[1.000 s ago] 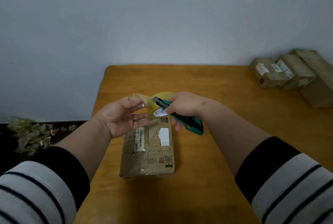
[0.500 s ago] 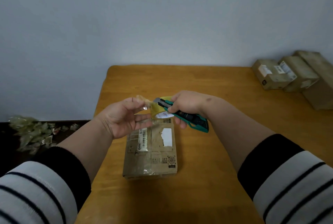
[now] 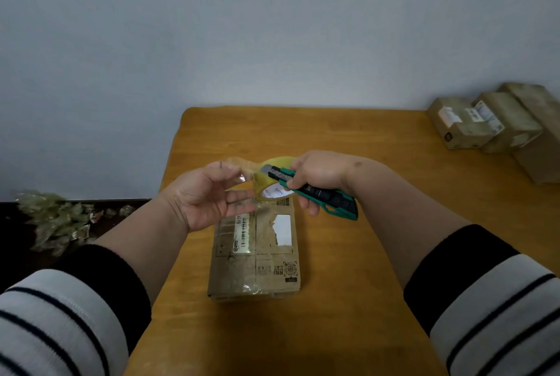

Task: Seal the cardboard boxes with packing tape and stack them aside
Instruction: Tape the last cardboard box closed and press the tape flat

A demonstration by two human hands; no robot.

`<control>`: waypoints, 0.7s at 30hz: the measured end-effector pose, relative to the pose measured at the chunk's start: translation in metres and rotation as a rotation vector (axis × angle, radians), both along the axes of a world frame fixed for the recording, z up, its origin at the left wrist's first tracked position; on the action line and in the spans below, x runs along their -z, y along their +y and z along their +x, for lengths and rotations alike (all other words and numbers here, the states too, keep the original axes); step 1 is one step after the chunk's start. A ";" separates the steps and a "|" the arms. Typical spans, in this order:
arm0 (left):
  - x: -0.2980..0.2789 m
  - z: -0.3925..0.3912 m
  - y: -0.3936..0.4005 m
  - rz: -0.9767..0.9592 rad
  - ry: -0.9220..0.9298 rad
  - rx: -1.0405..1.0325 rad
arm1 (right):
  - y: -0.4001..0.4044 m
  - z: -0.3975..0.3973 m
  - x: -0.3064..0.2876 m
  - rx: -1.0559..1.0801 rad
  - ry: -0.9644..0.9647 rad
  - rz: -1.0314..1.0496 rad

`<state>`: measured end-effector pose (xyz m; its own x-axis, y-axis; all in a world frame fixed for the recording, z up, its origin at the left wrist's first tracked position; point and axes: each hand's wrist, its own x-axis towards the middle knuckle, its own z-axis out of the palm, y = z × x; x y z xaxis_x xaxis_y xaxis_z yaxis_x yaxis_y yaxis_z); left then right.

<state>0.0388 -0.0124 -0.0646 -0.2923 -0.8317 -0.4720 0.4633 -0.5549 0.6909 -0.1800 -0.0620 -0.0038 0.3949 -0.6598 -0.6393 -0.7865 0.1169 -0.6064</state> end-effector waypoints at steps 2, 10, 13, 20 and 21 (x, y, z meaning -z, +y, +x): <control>0.001 0.000 0.000 -0.009 -0.004 0.011 | -0.001 0.003 0.001 -0.007 0.030 -0.016; 0.002 0.003 0.000 -0.025 -0.007 0.053 | -0.006 0.020 -0.004 -0.083 0.147 -0.029; 0.002 0.006 -0.001 -0.009 -0.004 0.053 | -0.009 0.028 -0.009 -0.116 0.196 -0.024; 0.001 0.009 0.002 0.003 -0.068 0.030 | -0.013 0.032 -0.012 -0.142 0.220 0.007; 0.000 0.009 0.001 -0.016 -0.112 0.033 | -0.015 0.031 -0.012 -0.137 0.204 0.008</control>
<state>0.0475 -0.0116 -0.0642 -0.2662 -0.8303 -0.4896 0.3647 -0.5569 0.7463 -0.1493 -0.0766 0.0078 0.3425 -0.6038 -0.7198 -0.9013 0.0051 -0.4332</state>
